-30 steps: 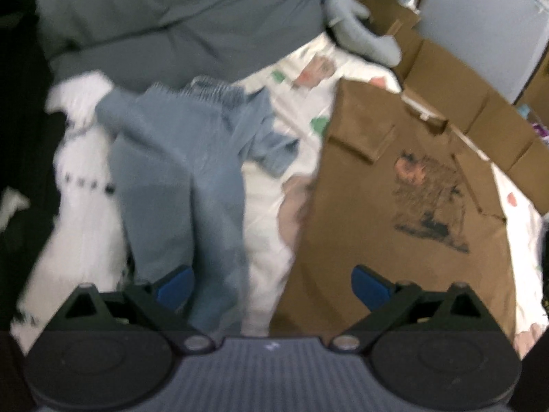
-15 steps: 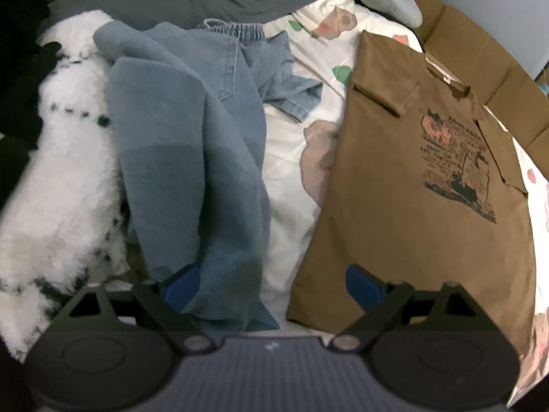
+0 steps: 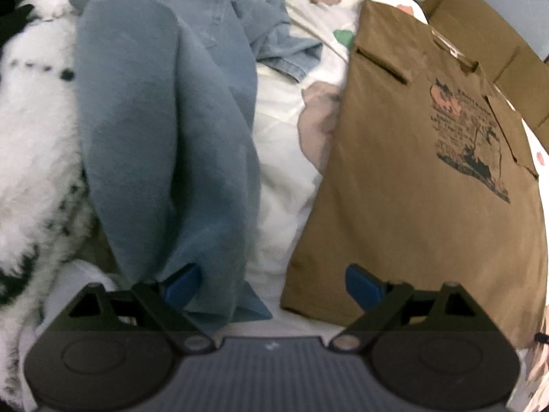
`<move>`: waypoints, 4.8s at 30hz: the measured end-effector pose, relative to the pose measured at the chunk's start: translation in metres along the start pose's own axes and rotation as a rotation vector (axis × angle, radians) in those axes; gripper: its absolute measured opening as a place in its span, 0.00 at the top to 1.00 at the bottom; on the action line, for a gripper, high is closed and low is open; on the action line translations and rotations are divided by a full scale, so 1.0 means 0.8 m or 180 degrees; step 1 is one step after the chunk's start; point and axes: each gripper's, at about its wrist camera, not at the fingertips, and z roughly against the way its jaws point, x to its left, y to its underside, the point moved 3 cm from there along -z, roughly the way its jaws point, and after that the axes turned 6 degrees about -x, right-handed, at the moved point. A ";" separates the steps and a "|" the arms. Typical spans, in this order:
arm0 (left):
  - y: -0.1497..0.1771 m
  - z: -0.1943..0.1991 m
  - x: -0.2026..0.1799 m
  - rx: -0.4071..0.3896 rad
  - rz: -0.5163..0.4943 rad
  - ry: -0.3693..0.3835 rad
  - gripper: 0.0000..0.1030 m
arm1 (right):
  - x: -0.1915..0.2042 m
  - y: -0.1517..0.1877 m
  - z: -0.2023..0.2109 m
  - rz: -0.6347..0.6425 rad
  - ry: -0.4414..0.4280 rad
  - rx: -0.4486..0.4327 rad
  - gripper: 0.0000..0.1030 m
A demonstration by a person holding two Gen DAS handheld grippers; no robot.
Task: Fold clothes
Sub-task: 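Pinch the brown shirt hem with the right gripper while the left gripper pinches beside it, then lift the pinched hem with both grippers and fold it toward the collar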
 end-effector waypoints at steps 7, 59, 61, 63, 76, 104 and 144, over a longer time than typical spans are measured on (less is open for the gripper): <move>-0.003 -0.014 0.002 0.0047 0.0001 0.0057 0.09 | -0.005 -0.006 -0.002 -0.0134 -0.0140 0.0108 0.95; -0.026 -0.033 -0.034 0.0050 -0.0626 0.0771 0.62 | -0.015 -0.022 0.020 -0.0412 -0.0214 0.0347 0.97; -0.016 -0.047 -0.026 0.0093 -0.0586 0.0675 0.66 | -0.012 -0.024 0.023 -0.0343 -0.0148 0.0346 0.98; -0.007 -0.056 -0.022 0.0129 -0.0544 0.0631 0.66 | -0.010 -0.026 0.025 -0.0297 -0.0086 0.0348 0.98; 0.015 -0.083 -0.008 0.0231 -0.0178 0.0578 0.68 | -0.004 -0.035 0.026 -0.0088 0.0149 0.0411 0.98; 0.013 -0.011 0.013 0.0282 0.0030 0.0780 0.96 | 0.017 -0.058 0.060 -0.0135 0.0250 0.0491 0.98; 0.046 0.136 -0.006 0.0140 0.0173 0.1036 0.96 | 0.017 -0.027 0.217 -0.0328 0.0100 0.0209 0.98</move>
